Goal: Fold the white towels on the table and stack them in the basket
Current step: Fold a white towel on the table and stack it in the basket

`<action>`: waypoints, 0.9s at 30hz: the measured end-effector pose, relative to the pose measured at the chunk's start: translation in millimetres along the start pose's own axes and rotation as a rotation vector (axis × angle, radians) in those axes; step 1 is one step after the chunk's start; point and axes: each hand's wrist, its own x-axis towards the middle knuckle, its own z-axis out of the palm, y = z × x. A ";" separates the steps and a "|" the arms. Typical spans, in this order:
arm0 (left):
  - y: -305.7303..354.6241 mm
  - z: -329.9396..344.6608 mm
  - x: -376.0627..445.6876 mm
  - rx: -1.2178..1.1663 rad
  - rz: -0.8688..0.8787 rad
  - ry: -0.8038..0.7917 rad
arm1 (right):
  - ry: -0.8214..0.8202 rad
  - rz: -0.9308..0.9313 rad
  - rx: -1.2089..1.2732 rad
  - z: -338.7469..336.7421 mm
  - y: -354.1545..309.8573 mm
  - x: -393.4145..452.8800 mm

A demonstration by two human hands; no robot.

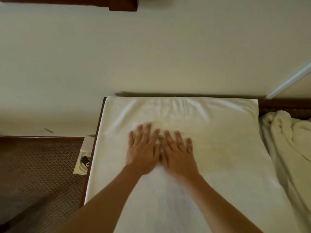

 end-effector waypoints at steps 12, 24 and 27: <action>-74.1 -41.6 59.2 0.005 -0.269 0.103 | -0.004 0.596 0.063 -37.2 73.6 43.2; -144.9 -39.4 104.6 0.023 -0.294 0.047 | -0.090 0.507 0.037 -48.6 158.8 103.9; -155.5 -43.2 107.0 0.004 -0.407 0.019 | -0.125 0.788 0.151 -65.0 209.9 91.3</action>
